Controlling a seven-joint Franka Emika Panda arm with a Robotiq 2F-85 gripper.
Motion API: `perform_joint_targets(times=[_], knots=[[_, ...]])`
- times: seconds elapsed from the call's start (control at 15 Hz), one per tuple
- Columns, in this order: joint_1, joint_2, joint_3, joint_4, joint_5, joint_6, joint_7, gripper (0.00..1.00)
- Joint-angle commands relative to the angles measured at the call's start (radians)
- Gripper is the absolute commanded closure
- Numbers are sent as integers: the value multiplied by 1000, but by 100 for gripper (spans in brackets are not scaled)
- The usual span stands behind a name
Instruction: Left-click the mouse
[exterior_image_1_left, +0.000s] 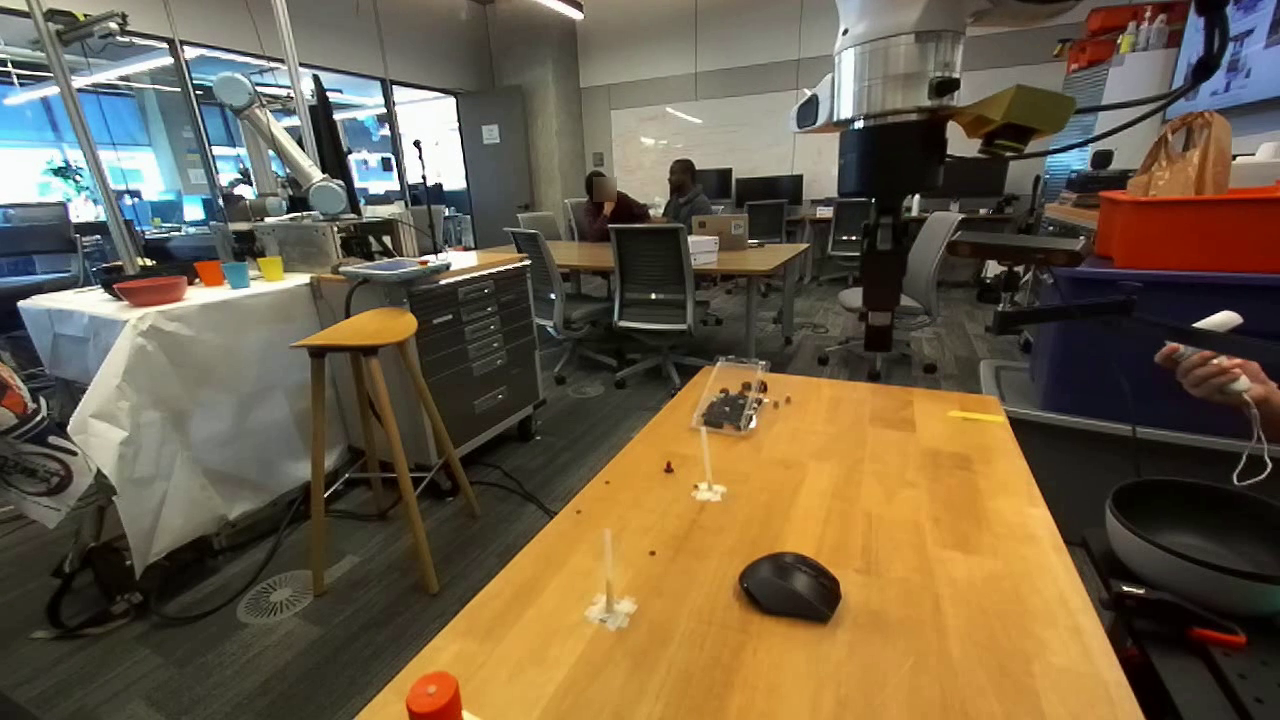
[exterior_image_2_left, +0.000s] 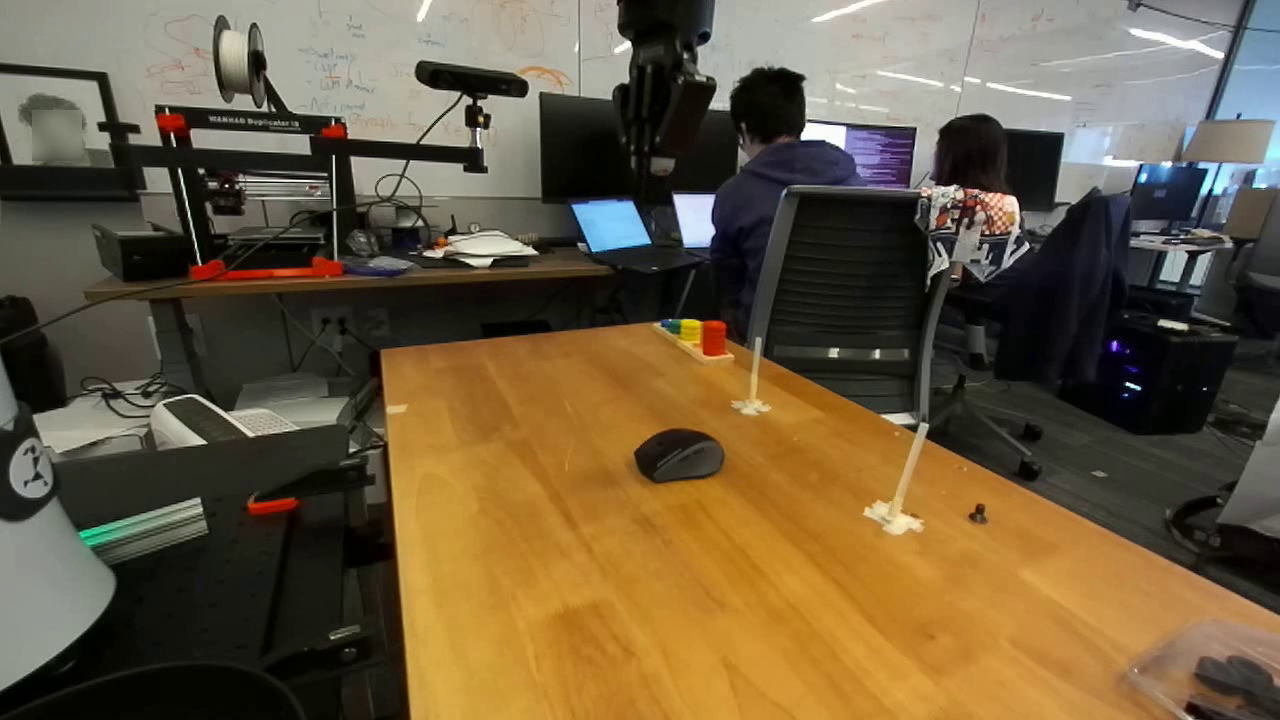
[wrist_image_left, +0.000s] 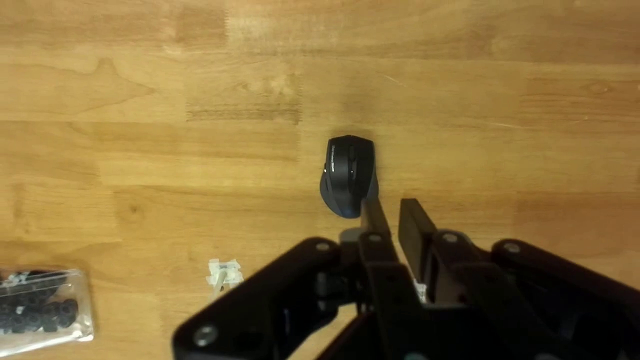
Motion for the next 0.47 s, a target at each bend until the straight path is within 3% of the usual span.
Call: perform_joint_targets(times=[0.0,0.13,0.4], knots=[[-17,-4,14,2,8,-17,-5,76],[-18,-9,13,2,12,-26,-9,67],[-18,-9,13,2,13,-27,-9,67]])
